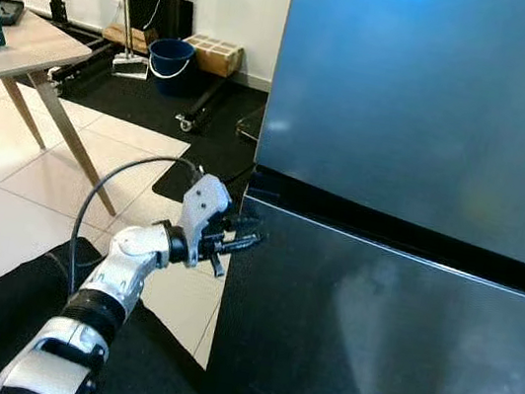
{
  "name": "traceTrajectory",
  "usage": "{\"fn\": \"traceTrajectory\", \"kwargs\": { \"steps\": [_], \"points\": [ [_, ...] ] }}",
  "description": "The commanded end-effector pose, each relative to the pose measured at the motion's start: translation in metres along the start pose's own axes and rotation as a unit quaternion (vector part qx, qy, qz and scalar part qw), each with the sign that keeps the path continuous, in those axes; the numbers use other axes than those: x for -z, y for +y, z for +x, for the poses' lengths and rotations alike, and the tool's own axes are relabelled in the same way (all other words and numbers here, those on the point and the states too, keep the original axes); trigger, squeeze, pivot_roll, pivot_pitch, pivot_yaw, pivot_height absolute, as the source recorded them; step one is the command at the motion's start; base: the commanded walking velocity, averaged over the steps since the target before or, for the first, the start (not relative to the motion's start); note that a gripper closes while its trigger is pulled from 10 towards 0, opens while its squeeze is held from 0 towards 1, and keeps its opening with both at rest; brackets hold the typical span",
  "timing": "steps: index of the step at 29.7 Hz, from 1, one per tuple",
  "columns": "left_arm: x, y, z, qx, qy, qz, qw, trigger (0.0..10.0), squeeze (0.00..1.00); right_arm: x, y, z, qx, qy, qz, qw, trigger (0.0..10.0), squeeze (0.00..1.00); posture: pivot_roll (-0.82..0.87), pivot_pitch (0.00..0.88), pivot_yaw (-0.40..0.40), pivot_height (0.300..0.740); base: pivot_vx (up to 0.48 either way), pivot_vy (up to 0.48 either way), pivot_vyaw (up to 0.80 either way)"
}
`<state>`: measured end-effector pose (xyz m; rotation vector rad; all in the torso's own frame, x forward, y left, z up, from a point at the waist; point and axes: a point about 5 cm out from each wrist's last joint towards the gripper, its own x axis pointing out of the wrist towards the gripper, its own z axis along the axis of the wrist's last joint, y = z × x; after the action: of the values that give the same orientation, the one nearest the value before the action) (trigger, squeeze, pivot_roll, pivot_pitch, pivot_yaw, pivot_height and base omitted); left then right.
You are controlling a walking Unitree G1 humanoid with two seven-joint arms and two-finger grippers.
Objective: Restocking fridge
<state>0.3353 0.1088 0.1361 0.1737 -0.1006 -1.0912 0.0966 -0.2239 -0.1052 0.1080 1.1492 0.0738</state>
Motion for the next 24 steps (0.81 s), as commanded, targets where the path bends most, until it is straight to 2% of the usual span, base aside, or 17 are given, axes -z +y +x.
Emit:
{"fn": "traceTrajectory", "kwargs": {
  "steps": [1,5,10,13,15,17,24],
  "points": [
    [-0.002,0.008,-0.004,-0.019,0.000,-0.002,1.000,10.0,0.00,0.003,-0.004,-0.002,0.008,-0.008,0.009,1.000,10.0,0.00,-0.05,0.005,-0.026,0.740,0.000,0.000,0.00],
    [-0.005,0.009,-0.002,-0.019,-0.004,-0.001,1.000,10.0,0.00,0.009,-0.007,-0.005,0.011,-0.007,0.013,1.000,10.0,0.00,-0.07,0.024,-0.019,0.740,0.000,0.000,0.00],
    [-0.012,0.009,0.010,-0.003,-0.013,0.008,1.000,10.0,0.00,0.025,-0.014,-0.012,0.018,0.002,0.018,1.000,10.0,0.00,-0.10,0.079,-0.016,0.740,0.000,0.000,0.00],
    [-0.014,0.010,0.012,-0.002,-0.015,0.011,1.000,10.0,0.00,0.028,-0.015,-0.013,0.019,0.004,0.019,1.000,10.0,0.00,-0.10,0.082,-0.017,0.740,0.000,0.000,0.00],
    [-0.016,0.013,0.013,-0.007,-0.013,0.016,1.000,10.0,0.00,0.030,-0.015,-0.014,0.019,0.004,0.019,1.000,10.0,0.00,-0.11,0.095,-0.018,0.740,0.000,0.000,0.00],
    [-0.020,0.024,0.011,-0.021,-0.007,0.025,0.999,10.0,0.00,0.030,-0.018,-0.016,0.020,0.002,0.017,1.000,10.0,0.00,-0.12,0.108,-0.017,0.740,0.000,0.000,0.00],
    [-0.028,0.033,0.008,-0.035,-0.010,0.037,0.999,10.0,0.00,0.027,-0.021,-0.017,0.022,-0.006,0.015,1.000,10.0,0.00,-0.12,0.112,-0.017,0.740,0.000,0.000,0.00]
  ]
}}
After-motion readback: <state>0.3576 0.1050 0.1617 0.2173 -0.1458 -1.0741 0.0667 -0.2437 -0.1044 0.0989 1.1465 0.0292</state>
